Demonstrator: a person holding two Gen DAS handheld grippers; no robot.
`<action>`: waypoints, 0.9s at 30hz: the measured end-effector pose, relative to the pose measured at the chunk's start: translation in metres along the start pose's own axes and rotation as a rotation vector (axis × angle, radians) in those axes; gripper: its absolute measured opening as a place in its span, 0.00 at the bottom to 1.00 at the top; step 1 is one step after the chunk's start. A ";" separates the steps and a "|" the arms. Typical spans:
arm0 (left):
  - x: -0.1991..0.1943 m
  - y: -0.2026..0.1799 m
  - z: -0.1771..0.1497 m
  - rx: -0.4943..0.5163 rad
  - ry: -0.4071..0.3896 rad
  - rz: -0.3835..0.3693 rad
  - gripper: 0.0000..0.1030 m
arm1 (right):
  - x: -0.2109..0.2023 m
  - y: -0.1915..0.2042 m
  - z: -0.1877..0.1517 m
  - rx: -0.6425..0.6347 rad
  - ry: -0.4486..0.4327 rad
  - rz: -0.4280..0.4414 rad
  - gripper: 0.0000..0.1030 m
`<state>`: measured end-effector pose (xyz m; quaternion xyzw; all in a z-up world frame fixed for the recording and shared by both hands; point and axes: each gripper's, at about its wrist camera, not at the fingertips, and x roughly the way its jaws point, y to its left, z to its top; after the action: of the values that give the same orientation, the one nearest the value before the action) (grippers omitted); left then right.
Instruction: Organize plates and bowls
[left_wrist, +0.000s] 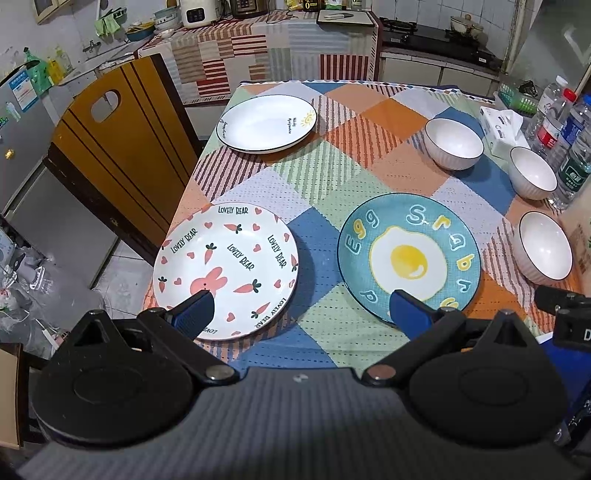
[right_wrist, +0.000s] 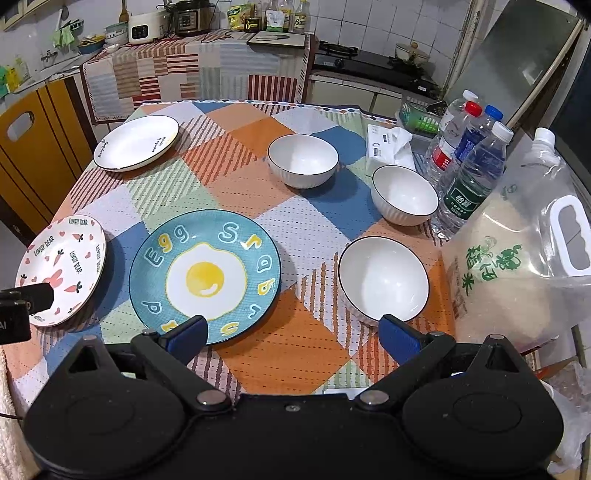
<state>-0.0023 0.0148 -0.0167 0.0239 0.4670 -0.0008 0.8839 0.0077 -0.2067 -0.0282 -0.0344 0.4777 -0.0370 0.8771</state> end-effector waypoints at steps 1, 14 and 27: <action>0.000 0.000 0.000 0.002 -0.001 -0.001 1.00 | 0.000 0.000 0.000 0.000 0.000 0.000 0.97; 0.005 0.004 -0.001 -0.037 0.036 -0.086 0.98 | 0.000 0.000 0.000 -0.006 -0.011 0.009 0.97; 0.078 -0.020 -0.019 0.036 0.023 -0.178 0.97 | 0.060 -0.020 -0.005 -0.134 -0.216 0.303 0.94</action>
<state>0.0254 -0.0030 -0.0924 -0.0018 0.4773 -0.0875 0.8744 0.0353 -0.2321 -0.0788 -0.0244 0.3817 0.1311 0.9146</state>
